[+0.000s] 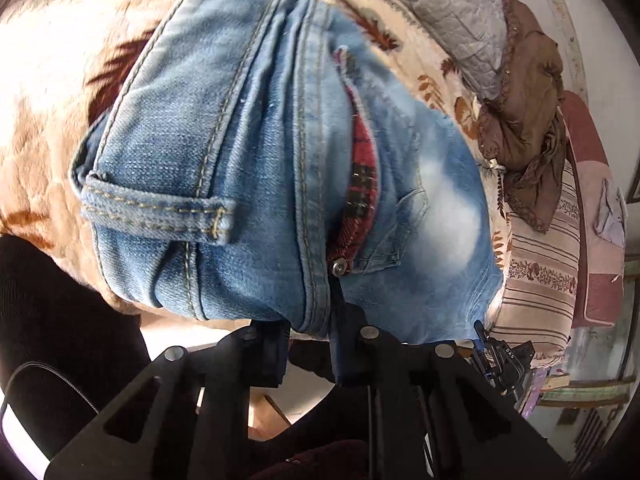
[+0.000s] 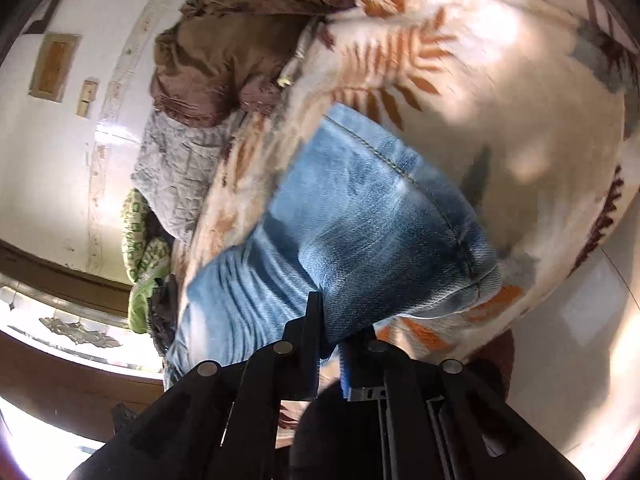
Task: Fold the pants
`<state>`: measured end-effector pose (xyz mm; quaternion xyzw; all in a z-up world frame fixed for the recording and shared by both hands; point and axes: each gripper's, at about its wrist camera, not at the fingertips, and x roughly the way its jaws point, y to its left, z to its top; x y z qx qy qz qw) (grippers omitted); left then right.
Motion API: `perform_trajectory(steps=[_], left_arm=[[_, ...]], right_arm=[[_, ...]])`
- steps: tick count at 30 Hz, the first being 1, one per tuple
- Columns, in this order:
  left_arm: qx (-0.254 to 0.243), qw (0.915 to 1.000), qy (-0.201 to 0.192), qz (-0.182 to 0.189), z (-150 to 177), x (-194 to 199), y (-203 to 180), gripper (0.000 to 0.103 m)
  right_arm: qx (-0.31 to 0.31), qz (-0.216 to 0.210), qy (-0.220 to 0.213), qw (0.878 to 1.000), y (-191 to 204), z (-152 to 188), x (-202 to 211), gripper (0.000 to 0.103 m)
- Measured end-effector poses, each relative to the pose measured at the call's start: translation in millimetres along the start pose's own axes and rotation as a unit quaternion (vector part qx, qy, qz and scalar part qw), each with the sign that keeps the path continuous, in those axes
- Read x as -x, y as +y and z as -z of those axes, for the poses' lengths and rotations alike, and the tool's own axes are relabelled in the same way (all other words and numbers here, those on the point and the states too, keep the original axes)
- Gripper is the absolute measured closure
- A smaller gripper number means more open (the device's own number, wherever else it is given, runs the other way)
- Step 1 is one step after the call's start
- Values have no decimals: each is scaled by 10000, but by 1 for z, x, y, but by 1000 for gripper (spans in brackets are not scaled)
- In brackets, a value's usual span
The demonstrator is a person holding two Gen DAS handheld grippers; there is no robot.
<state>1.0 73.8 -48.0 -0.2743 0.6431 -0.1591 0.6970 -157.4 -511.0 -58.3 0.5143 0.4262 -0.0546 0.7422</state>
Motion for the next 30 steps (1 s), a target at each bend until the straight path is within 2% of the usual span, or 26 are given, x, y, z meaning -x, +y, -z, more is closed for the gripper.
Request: perform_trajectory(steps=[2,4,6,7,8,10,11,12,13,14,16,19,21,22,23,24,26,28,29,30], left_arm=[[-33,9993,120,345,2,6,5,88],[-582,9968,147,530,8,28,-2,87],[-1285,9880,249,815,14,55,-10,83],[-1463,9847,164,928,16,71,-11,83],[-1588,9834,-57,873,14,88,-12,80],[-1729,9819,-619,457,0,116,-15,61],[-1702,9812,-896,182,-10,124,-14,43],[-1643,9802,-1106,9,-22,128,-12,35],[-1538,9808,-1196,-85,-36,127,-10,34],[-1412,9832,-1149,-140,-51,120,-7,34],[-1024,9902,-922,-231,-84,100,4,34],[-666,9965,-468,-163,-112,65,17,34],[-578,9981,-170,134,-115,49,18,37],[-556,9978,-97,339,-113,45,15,41],[-716,9963,-157,444,-107,49,5,63],[-1009,9935,-306,424,-101,57,-7,86],[-1432,9874,-641,201,-93,68,-26,89],[-1612,9840,-745,-116,-92,66,-31,89],[-1606,9839,-713,-317,-93,59,-29,89],[-1546,9846,-630,-512,-96,49,-25,89]], right_arm=[[-175,-185,-123,9996,-7,0,12,90],[-80,-126,-402,9991,-7,-4,34,88],[89,88,-707,9974,-4,-14,56,87],[192,116,-798,9966,-1,-20,63,88],[282,233,-923,9951,3,-26,69,86],[459,658,-1325,9879,14,-40,81,76],[475,571,-1483,9861,17,-48,86,70],[483,476,-1583,9851,20,-56,86,67],[547,507,-1512,9857,24,-65,81,56],[714,558,-1317,9871,32,-73,69,51],[1115,507,-1035,9871,50,-83,41,51],[1359,819,-799,9841,61,-93,1,51],[1576,1174,-480,9793,66,-98,-25,51],[1745,1217,-397,9763,70,-96,-32,67],[1995,1182,-360,9721,80,-95,-35,92],[2217,1201,-516,9663,92,-94,-31,92],[2278,888,-1058,9639,107,-100,-8,92],[1890,547,-1389,9706,104,-113,4,92],[1815,668,-1324,9722,99,-120,-3,92],[1807,975,-1198,9713,94,-124,-17,92]])
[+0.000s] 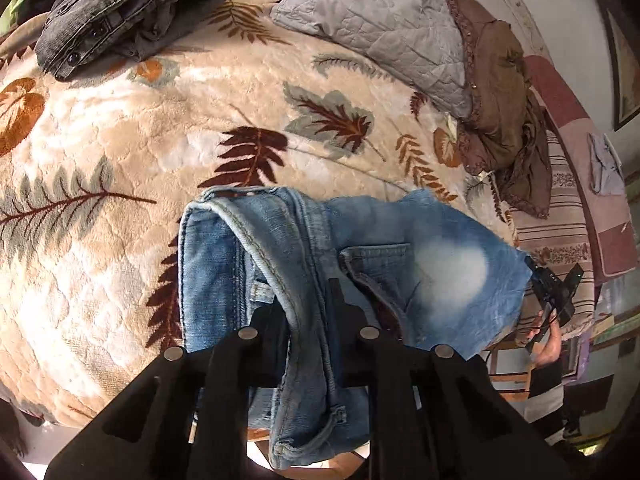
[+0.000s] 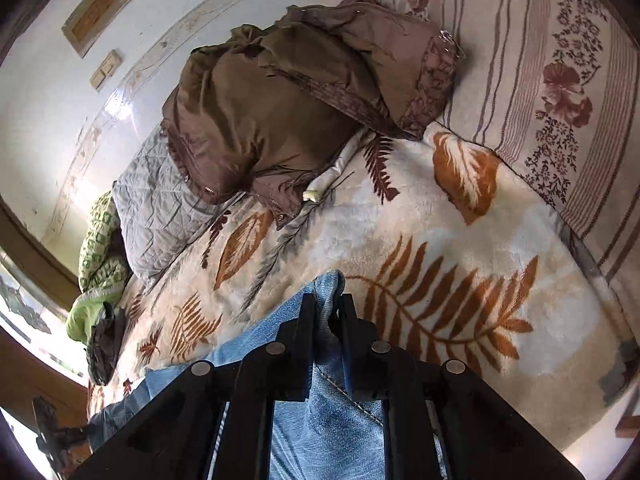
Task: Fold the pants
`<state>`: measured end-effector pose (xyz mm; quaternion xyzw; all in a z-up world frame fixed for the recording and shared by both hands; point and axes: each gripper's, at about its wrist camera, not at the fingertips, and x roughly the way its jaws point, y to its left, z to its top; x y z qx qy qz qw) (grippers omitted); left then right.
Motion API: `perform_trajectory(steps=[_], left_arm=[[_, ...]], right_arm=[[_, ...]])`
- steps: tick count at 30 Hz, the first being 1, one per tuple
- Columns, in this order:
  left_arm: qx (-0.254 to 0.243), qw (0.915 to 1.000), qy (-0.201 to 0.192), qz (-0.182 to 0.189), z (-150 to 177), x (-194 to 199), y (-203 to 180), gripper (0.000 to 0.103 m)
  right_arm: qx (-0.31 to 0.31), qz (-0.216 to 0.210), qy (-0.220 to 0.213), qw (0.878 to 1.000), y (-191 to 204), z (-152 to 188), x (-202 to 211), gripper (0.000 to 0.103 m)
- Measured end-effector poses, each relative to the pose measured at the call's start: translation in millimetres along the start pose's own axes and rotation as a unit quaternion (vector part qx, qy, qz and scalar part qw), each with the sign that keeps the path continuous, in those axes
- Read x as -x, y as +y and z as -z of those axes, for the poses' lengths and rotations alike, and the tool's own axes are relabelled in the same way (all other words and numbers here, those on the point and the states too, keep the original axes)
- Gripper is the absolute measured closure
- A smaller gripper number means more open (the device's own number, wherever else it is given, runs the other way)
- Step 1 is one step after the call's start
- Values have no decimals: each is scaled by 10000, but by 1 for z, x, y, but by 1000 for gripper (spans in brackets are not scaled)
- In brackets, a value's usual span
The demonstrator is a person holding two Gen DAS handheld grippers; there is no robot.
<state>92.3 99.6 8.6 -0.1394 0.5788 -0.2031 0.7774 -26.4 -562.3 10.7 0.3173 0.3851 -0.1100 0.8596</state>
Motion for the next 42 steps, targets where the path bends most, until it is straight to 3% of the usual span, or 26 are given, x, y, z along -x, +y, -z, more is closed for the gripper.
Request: perform_trajectory(steps=[3,6,8,10,12,14,18,21,23,26,29,31,32,33,34,35,39,42], left_arm=[[426,9986,323,-38,2,-20,24,89],[844,9954,259,370,5,-4,38,88],[823,9956,61,446,11,15,35,88],[732,9961,-88,490,26,36,29,79],[775,9946,-157,668,46,53,22,47],[842,9909,-200,1030,69,62,14,37],[967,9802,78,1728,108,50,-8,29],[959,9815,302,1631,115,26,-16,28],[1153,9809,380,1519,110,9,-12,28],[1415,9788,251,1461,100,-2,-5,30],[1495,9808,145,1244,88,-7,-1,58],[1534,9806,160,1210,84,-11,5,65],[1510,9818,176,1141,83,-12,5,77],[1490,9822,193,1129,83,-12,6,82],[1485,9822,197,1131,83,-10,6,83],[1494,9817,185,1163,84,-5,6,89],[1423,9835,54,1116,91,14,12,90],[1584,9804,342,1117,96,-3,23,90]], right_arm=[[-20,659,741,9951,-11,17,-41,89],[-290,492,415,9975,-13,21,-21,82],[-476,208,241,9984,-15,25,5,78],[-506,-23,147,9986,-14,36,33,76],[-491,-203,194,9984,-12,55,57,72],[-573,-317,297,9974,-14,76,75,63],[-1089,-542,683,9902,-22,114,82,62],[-1254,-822,1090,9827,-16,134,66,61],[-1222,-778,1249,9815,-8,141,53,61],[-1347,-1126,1197,9772,3,145,40,62],[-1551,-1099,1412,9716,8,148,24,62],[-1695,-1175,1482,9672,9,149,18,62],[-1722,-1203,1407,9675,10,149,18,69],[-1684,-1261,1281,9692,11,147,21,80],[-1688,-1342,1180,9693,12,146,26,99],[-1760,-1473,1078,9673,12,145,32,100],[-1796,-1660,962,9648,14,146,53,100],[-1700,-1227,1221,9701,10,156,43,100]])
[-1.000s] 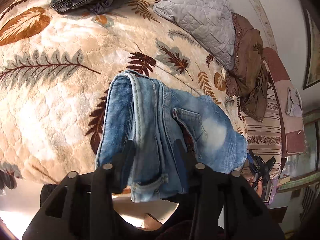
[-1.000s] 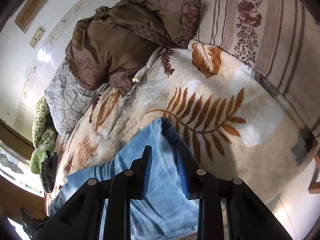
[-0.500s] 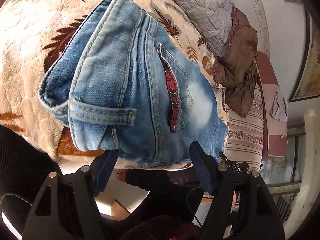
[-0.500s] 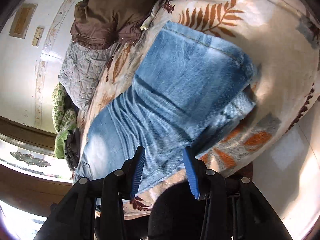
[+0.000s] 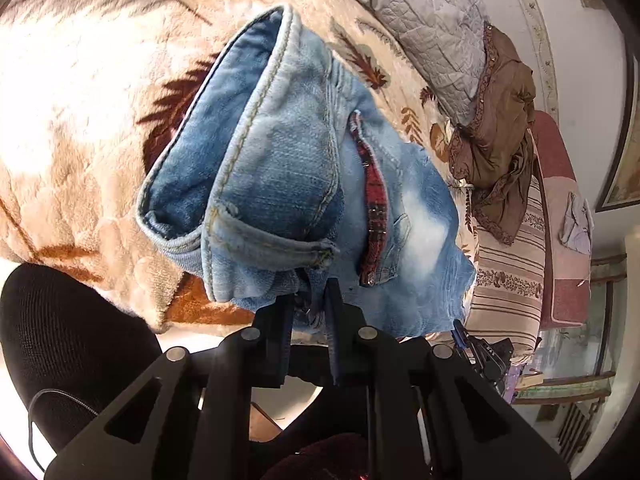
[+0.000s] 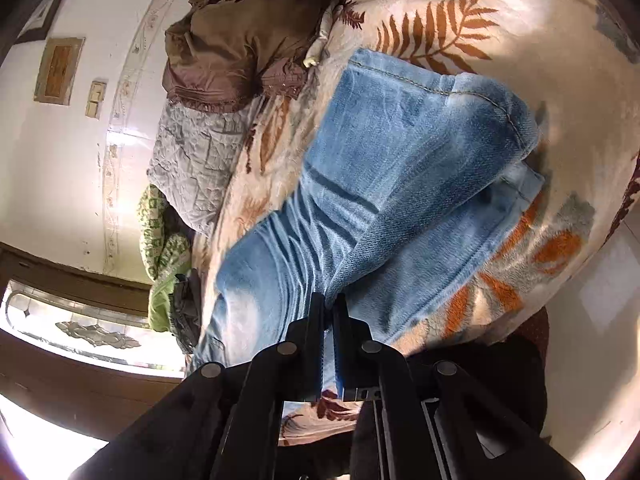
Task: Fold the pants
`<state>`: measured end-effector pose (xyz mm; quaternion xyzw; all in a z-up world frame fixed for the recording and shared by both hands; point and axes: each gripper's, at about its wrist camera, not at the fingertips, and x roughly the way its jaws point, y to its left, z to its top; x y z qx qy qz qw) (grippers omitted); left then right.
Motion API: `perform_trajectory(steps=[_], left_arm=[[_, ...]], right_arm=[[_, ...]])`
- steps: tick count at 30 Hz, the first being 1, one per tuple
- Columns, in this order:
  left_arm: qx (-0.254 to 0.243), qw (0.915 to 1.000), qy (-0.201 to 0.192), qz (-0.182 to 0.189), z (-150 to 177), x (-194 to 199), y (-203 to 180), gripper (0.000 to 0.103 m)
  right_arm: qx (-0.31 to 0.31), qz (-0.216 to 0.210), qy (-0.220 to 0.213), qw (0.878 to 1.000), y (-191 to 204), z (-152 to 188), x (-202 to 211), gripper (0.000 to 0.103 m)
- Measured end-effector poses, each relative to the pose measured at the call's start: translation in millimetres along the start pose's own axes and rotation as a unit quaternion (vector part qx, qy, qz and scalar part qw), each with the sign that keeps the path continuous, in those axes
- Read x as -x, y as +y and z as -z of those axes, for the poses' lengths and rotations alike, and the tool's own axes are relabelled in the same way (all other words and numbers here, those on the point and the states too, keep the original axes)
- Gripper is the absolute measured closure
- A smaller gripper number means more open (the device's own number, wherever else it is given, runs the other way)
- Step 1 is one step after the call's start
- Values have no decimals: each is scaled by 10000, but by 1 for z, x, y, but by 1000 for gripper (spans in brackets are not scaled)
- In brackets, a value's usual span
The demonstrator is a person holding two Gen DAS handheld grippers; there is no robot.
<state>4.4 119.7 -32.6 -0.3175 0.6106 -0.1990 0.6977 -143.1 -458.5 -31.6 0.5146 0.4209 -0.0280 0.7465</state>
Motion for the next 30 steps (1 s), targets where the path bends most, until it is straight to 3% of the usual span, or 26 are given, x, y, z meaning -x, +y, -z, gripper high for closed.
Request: perform_trajectory(steps=[2,4,7,9,11,13,15,20,24,28,30], left_arm=[[138,9998,151,49,-1,-4,9,81],[53,9995,246,191,-1,4,10,75],[-815,9958,309,280,11,36,-4,67],[-1430,9891,191,287,21,62,-18,56],[-1996,9798,-99,59,26,82,-40,47],[-2460,9687,-299,-157,21,87,-70,34],[-2773,9597,-350,-280,10,73,-103,21],[-3278,9428,464,-405,-19,-16,-197,20],[-4021,9063,1057,-760,-16,-108,-285,20],[-4705,8617,1701,-847,-2,-199,-365,20],[-5030,8369,1960,-902,5,-242,-400,20]], right_arm=[[-84,308,154,9994,-7,1,-11,94],[-80,313,126,9994,-8,3,-9,94],[149,193,-66,9997,-3,3,17,89],[170,230,-434,9986,-9,-1,45,76],[-9,359,-832,9959,-21,-5,68,52],[-204,296,-1058,9937,-37,-9,79,52],[-488,175,-1121,9923,-53,-11,78,52],[-790,-391,-1200,9889,-79,-14,54,52],[-884,-599,-1106,9881,-88,-19,30,51],[-616,-1252,-1408,9802,-87,-19,26,30],[-523,-1463,-1429,9775,-88,-21,21,29]])
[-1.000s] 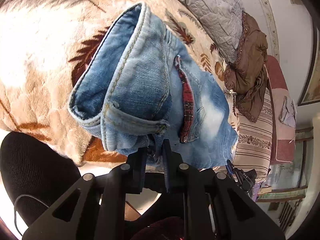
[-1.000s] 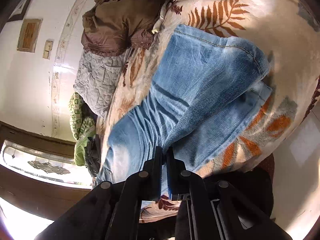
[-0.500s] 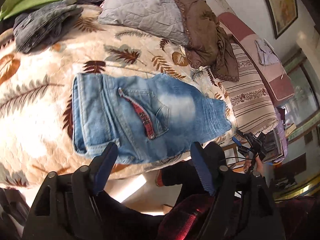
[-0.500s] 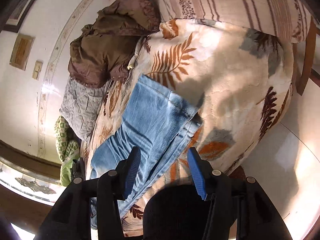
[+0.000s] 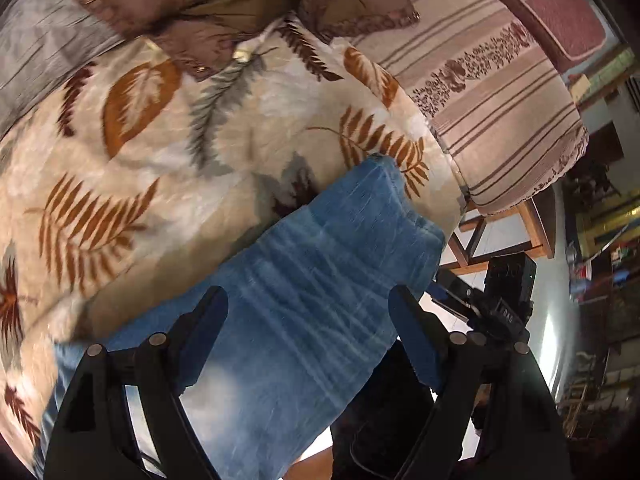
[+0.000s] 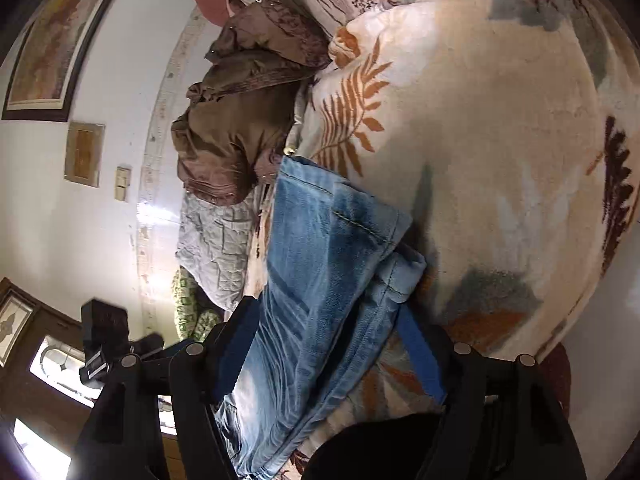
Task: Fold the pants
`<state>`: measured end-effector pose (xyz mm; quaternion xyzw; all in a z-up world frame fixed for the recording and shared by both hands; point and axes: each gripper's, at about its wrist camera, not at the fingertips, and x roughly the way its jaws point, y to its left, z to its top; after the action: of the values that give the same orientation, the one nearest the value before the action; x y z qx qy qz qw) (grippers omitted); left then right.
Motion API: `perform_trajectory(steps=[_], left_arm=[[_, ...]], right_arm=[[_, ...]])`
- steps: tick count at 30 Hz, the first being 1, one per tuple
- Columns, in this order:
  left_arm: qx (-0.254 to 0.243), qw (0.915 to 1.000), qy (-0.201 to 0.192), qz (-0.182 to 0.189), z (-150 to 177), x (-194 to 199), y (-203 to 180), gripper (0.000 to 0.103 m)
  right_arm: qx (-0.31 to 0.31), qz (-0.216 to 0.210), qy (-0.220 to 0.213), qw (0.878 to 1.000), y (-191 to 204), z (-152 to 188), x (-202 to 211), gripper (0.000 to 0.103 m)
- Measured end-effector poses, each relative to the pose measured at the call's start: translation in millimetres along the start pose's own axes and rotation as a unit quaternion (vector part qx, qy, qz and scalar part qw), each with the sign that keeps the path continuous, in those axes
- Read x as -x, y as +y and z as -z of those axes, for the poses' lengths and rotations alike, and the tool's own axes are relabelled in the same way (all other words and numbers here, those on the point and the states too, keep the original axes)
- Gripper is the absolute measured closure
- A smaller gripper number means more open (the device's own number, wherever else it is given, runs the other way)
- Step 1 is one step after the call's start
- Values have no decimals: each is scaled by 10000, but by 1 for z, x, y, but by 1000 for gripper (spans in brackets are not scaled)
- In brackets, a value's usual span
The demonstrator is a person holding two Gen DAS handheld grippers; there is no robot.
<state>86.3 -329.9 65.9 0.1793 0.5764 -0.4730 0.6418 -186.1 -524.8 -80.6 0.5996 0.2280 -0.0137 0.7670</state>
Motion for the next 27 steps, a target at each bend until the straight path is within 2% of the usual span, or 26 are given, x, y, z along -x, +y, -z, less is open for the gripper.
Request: perform_trajectory(steps=[4,8,13,17,21,24,25,26,27], left_arm=[[-584,9971,467,-119,-64,-55,-32,20],[-985,9902,965,-222,-91,-100,-42,20],[-1617,9746,1551,-10,-90,-133,-48,20],[-2126,9601,1815,-54,-88,-154,-61,20],[-2425,9539,1771,21,-91,-166,-71,15],[-2470,9541,1681,228,-92,-163,-72,16],[-2423,9561,1616,324,-93,-160,-70,19],[-2391,9574,1550,460,-92,-155,-69,35],[-2324,9585,1533,617,-91,-151,-69,59]], right_arm=[[160,-334,-18,9993,-6,2,-2,29],[51,-680,-16,9977,-18,2,-1,32],[91,-844,23,9964,-21,1,-2,31],[126,-949,0,9954,-23,2,-1,31],[158,-1041,-24,9944,-25,4,-1,30],[144,-1067,-33,9942,-25,1,-9,40],[122,-1037,-11,9945,-26,0,-13,52],[110,-949,-42,9954,-28,-1,-16,63],[90,-888,-85,9960,-30,-1,-17,69]])
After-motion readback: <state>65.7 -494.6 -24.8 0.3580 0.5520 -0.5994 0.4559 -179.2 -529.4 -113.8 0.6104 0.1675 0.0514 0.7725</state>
